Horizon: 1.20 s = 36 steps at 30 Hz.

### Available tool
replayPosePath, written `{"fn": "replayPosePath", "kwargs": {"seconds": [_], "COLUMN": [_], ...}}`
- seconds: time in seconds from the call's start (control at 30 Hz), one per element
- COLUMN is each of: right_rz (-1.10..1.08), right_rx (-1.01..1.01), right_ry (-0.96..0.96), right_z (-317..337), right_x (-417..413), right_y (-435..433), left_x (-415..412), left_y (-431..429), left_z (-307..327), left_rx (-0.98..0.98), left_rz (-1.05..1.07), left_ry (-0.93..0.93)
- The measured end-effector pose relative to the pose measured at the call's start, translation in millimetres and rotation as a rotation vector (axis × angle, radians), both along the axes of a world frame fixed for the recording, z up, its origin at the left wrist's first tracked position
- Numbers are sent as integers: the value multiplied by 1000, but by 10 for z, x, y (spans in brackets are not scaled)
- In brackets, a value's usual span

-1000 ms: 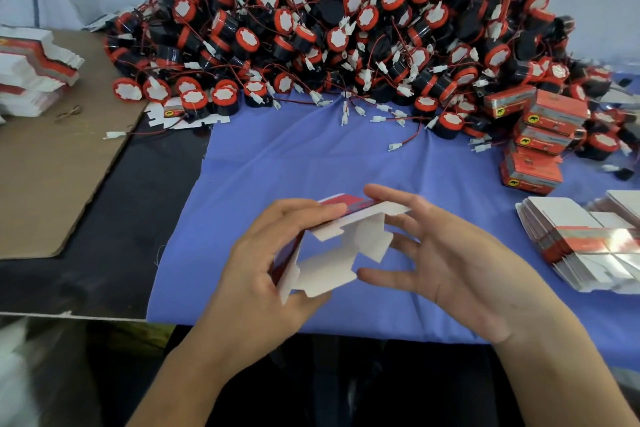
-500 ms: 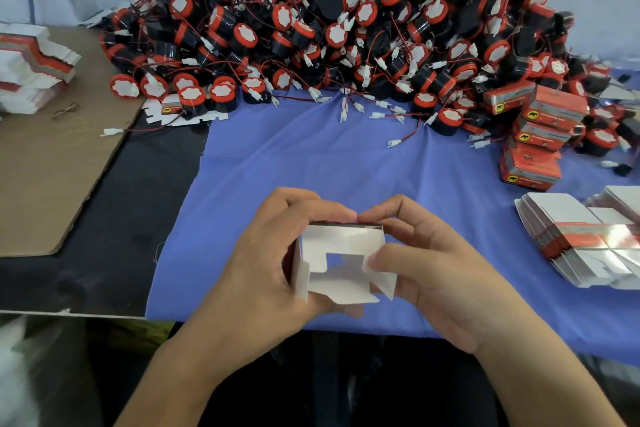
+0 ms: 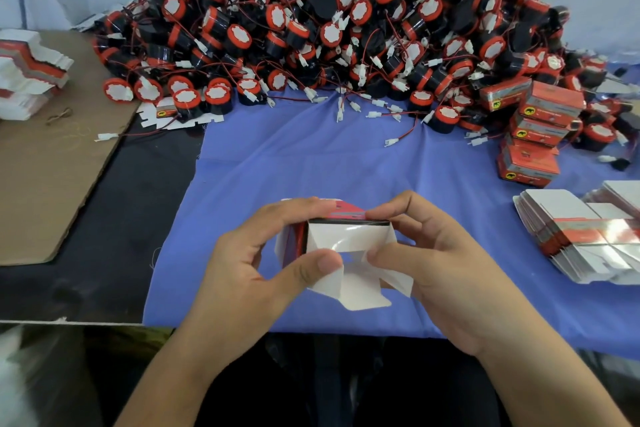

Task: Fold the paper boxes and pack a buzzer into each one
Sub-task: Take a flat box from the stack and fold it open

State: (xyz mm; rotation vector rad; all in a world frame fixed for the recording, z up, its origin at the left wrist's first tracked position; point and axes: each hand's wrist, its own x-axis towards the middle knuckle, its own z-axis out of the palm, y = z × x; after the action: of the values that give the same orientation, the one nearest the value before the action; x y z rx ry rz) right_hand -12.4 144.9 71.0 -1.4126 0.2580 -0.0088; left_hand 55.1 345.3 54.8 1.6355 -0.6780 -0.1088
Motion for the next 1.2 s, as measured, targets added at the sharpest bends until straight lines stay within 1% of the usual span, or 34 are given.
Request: {"fn": "replayPosePath", "kwargs": {"seconds": [0.07, 0.17, 0.23, 0.3, 0.4, 0.53, 0.67, 0.9, 1.2], "right_rz": [61, 231, 302, 296, 197, 88, 88, 87, 49], "right_rx": [27, 154, 223, 185, 21, -88, -158, -125, -135], "right_ry": [-37, -93, -121, -145, -159, -190, -242, -210, -151], "right_z": [12, 57, 51, 7, -69, -92, -52, -82, -121], "right_x": [-13, -46, -72, -88, -78, -63, -70, -57, -17], "right_y": [-25, -139, -209, -225, -144, -43, -9, -10, -4], "left_x": [-9, -6, -11, -29, -63, -90, -75, -85, -115], "left_y": [-24, -37, -48, -80, -146, -191, -211, -196, -185], "left_z": [-6, -7, -4, -9, -37, -71, -92, -77, -138], "left_rx": [-36, -89, -137, -157, -186, -209, -148, 7, 109], "left_rz": [56, 128, 138, 128, 125, 143, 155, 161, 163], "left_ry": [21, 84, 140, 168, 161, 55, -67, -248, -325]}}
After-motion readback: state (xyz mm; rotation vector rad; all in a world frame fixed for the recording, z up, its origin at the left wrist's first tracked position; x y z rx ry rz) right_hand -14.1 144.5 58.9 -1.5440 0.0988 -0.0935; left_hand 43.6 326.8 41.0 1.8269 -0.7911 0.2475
